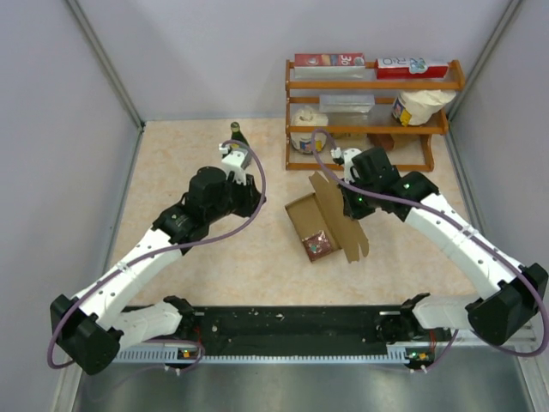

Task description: Fold the paper box

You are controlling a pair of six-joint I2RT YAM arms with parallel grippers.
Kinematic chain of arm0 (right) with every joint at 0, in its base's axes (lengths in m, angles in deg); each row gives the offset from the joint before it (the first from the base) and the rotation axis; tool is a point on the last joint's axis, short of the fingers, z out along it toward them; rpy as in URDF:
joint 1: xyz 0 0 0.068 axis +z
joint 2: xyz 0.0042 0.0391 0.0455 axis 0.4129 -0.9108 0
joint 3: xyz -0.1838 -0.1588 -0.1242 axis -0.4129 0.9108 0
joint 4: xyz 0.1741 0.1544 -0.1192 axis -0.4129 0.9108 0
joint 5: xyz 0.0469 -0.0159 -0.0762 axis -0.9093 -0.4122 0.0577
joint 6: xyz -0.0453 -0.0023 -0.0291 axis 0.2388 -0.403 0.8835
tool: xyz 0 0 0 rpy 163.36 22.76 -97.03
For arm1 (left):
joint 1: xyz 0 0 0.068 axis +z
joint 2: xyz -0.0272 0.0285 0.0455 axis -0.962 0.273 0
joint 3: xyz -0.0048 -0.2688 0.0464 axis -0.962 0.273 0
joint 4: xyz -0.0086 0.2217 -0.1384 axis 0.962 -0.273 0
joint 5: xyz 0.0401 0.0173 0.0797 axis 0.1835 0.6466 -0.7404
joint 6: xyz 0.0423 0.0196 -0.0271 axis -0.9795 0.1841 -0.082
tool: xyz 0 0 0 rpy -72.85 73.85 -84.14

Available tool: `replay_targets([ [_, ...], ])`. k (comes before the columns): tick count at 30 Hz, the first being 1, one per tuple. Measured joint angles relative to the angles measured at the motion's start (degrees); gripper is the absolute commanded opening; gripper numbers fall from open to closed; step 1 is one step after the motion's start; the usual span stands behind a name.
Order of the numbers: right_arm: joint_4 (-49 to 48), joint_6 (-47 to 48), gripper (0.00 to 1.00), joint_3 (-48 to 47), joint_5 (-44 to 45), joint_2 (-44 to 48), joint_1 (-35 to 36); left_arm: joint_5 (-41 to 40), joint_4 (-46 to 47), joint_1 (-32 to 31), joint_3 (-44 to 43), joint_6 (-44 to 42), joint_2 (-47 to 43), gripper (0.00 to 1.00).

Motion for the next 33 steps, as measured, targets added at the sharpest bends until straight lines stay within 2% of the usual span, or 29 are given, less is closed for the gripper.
replay_targets([
  [9,1.0,12.7,0.0,0.0,1.6,-3.5,0.3,4.3,1.7,3.5,0.3,-0.3,0.0,0.35],
  [12,1.6,16.7,0.0,0.0,2.3,-4.0,1.0,6.9,3.3,4.5,1.0,-0.3,0.1,0.39],
  [15,2.1,20.8,0.0,-0.5,2.7,-4.2,2.1,9.9,5.3,5.0,1.9,-0.3,0.6,0.53],
  [22,2.4,29.1,0.0,-1.4,2.3,-4.2,4.1,14.6,8.3,5.2,2.7,-0.7,2.2,0.76],
  [33,3.7,38.2,0.0,-2.7,-0.3,-6.0,4.3,23.4,16.3,5.1,11.0,-6.4,0.5,0.76],
])
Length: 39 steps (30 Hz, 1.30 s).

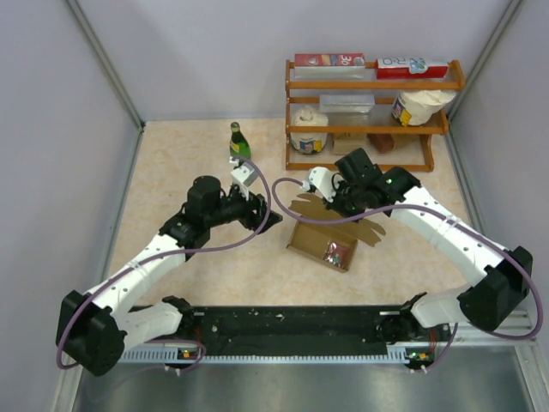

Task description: Fold the paper box

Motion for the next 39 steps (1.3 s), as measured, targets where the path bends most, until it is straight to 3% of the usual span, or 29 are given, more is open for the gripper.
replay_targets([
  [9,4.2,5.4,0.0,-4.9,-8.7,-2.6,0.0,6.1,8.2,-1.6,3.8,-4.7,-1.2,0.73],
  [17,7.2,6.7,0.0,-5.7,-11.0,-5.0,0.0,0.9,12.1,-8.3,6.6,-10.8,-1.3,0.69],
  [27,8.5,6.7,0.0,-7.1,-11.9,-5.7,0.0,-1.9,19.4,-9.3,9.4,-15.0,2.6,0.7],
  [35,8.6,6.7,0.0,-7.1,-12.2,-6.4,0.0,-0.5,23.6,-9.3,9.7,-15.2,7.3,0.51],
  [39,8.6,6.7,0.0,-7.1,-12.2,-6.4,0.0,0.3,23.7,-9.3,9.5,-15.3,8.9,0.47],
])
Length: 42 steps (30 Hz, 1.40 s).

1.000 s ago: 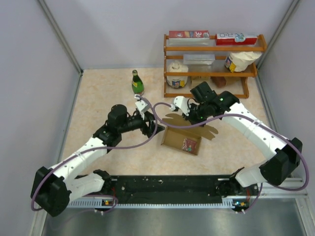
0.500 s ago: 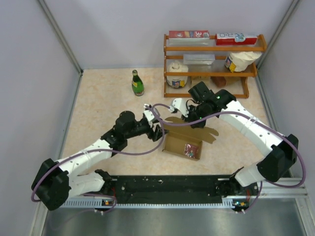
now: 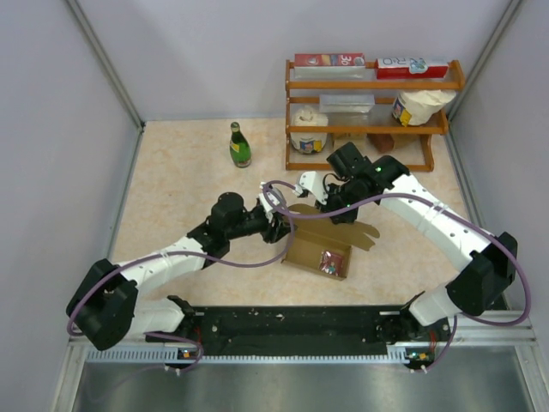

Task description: Fold the paper box

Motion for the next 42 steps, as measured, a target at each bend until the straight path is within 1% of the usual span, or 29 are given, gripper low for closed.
replay_targets([
  [6,0.0,0.0,0.0,0.0,0.0,0.0,0.0,0.0,0.3,0.0,-0.2,0.0,0.8,0.38],
  [7,0.0,0.0,0.0,0.0,0.0,0.0,0.0,0.0,0.5,0.0,-0.2,0.1,1.0,0.38],
  [12,0.0,-0.1,0.0,0.0,-0.1,0.0,0.0,0.3,0.7,0.0,-0.7,0.3,1.6,0.29],
  [19,0.0,-0.3,0.0,0.0,-0.3,0.0,0.0,0.8,1.1,-0.5,-1.0,0.7,1.6,0.22],
  [26,0.6,-0.7,0.0,-0.7,-0.4,-1.1,0.0,0.2,0.3,-1.0,-2.1,0.7,3.7,0.17],
  [32,0.7,-0.9,0.0,-0.7,-0.7,-1.1,0.0,-1.4,-2.1,-1.8,-4.1,0.4,4.3,0.15],
  [42,0.6,-1.5,0.0,-0.8,-0.9,-1.2,-0.2,-4.4,-6.7,-2.8,-5.9,-1.0,4.5,0.18],
])
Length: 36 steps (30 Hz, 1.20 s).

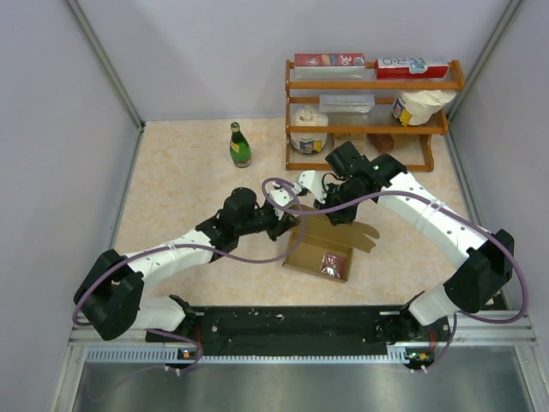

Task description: Fold the paper box

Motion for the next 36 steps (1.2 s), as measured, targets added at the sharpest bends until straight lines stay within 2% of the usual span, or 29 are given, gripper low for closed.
replay_targets([
  [12,0.0,0.0,0.0,0.0,0.0,0.0,-0.3,-0.4,-1.1,-0.1,0.0,-0.1,0.0,0.15],
  [18,0.0,0.0,0.0,0.0,0.0,0.0,-0.3,-0.4,-2.4,-0.1,0.0,-0.1,0.0,0.18],
  [24,0.0,0.0,0.0,0.0,0.0,-0.2,-0.3,-0.5,-3.0,-0.1,0.0,-0.1,0.0,0.12],
  [29,0.0,0.0,0.0,0.0,0.0,-0.2,-0.3,-1.1,-3.2,-0.2,0.0,-0.1,0.0,0.01],
  [32,0.0,-0.1,0.0,0.0,0.0,-0.3,-0.3,-1.3,-3.6,-0.2,-0.1,-0.1,0.0,0.0],
  [36,0.0,-0.6,0.27,-0.5,0.0,-0.5,-0.4,-1.5,-4.0,-0.2,-0.4,0.0,0.0,0.0],
])
